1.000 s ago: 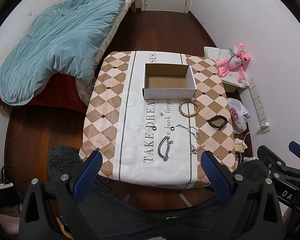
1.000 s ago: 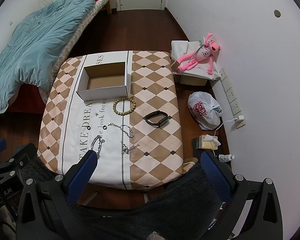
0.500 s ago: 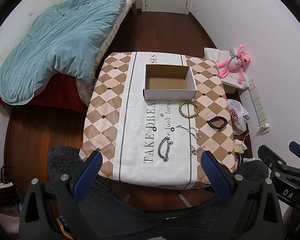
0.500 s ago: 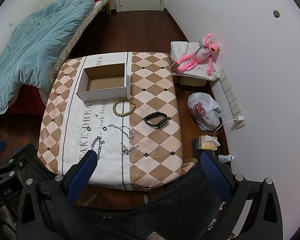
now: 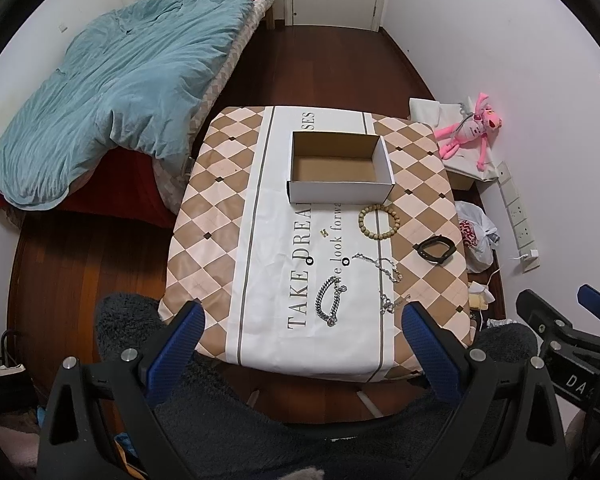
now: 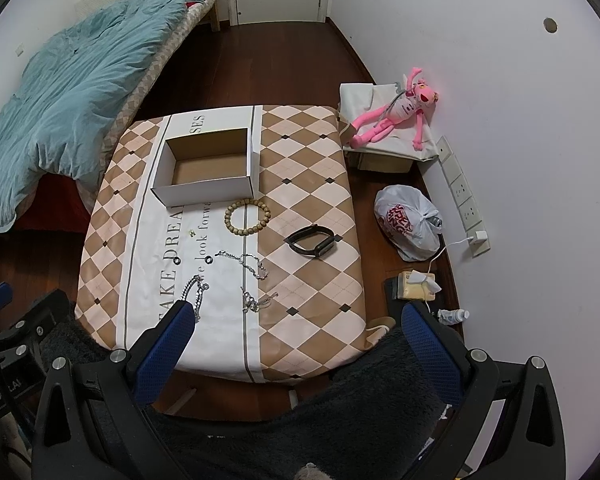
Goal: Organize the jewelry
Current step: 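Grasp the thick silver chain with the left tool while the right tool grasps a silver chain bracelet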
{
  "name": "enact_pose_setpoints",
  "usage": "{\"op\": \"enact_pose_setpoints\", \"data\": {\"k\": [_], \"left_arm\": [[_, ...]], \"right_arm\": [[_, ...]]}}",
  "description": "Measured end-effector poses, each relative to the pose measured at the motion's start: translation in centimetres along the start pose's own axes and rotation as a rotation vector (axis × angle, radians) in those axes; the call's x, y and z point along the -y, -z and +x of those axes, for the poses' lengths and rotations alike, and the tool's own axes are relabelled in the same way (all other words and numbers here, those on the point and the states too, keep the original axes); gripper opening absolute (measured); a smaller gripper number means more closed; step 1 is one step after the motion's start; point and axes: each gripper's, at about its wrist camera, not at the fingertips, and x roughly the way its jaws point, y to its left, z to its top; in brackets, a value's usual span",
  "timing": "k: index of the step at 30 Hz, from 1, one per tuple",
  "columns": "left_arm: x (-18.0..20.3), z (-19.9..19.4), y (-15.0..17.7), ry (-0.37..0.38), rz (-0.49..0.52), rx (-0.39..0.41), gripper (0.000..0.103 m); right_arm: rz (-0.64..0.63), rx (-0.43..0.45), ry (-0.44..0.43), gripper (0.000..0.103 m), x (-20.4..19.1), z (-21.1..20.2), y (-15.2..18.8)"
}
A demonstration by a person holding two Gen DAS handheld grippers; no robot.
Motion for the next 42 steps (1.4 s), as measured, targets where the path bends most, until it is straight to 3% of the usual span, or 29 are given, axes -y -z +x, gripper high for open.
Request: {"op": "enact_pose_setpoints", "data": {"k": [4,8,16,20,22,26,34,38,40,42], "left_arm": [[0.0,1.0,-0.3,-0.028,-0.002,0.011,0.1],[-0.2,3.8,-0.5,-0.075,0.015,0.02,0.1],[-0.4,12.1,-0.9,-0.121,0.068,-0.06,0.1],[-0.6,16.4,0.0,-0.091,0.069,-0.142,0.1],[-0.7,18.4,0.6,-0.057,0.059,-0.184,0.1],[-0.6,22.0,2.0,0.028,0.031,-0.264,0.095],[0.4,26.0,3.8,0.097,0.019,-0.346,0.067],[1.6,25.8,4.1,0.071,0.066,-0.294,0.063],[2.3,25.5,4.4,0.063,0.103,-0.26,0.055],[3.0,25.1,4.7,0.098,0.126,-0.226,0.023]], "right_arm": [[0.021,-0.005,-0.001,0.103,0.7,0.3,-1.4],[0.042,-0.016,0.003,0.103,1.1,3.1,-1.9],[0.075,-0.128,-0.02,0.103,1.3,13.2,-2.0],[0.074,-0.211,-0.037,0.099,1.0,18.7,-0.7],[0.068,-0.259,-0.04,0.089,0.7,21.4,0.4],[0.074,-0.312,-0.049,0.088,0.3,24.6,2.3],[0.106,-0.34,-0.056,0.086,0.6,27.4,4.3],[0.118,-0.347,-0.057,0.086,1.0,27.6,4.5],[0.123,-0.35,-0.056,0.086,1.0,27.5,4.3],[0.125,-0.348,-0.052,0.086,0.8,27.5,4.5]]}}
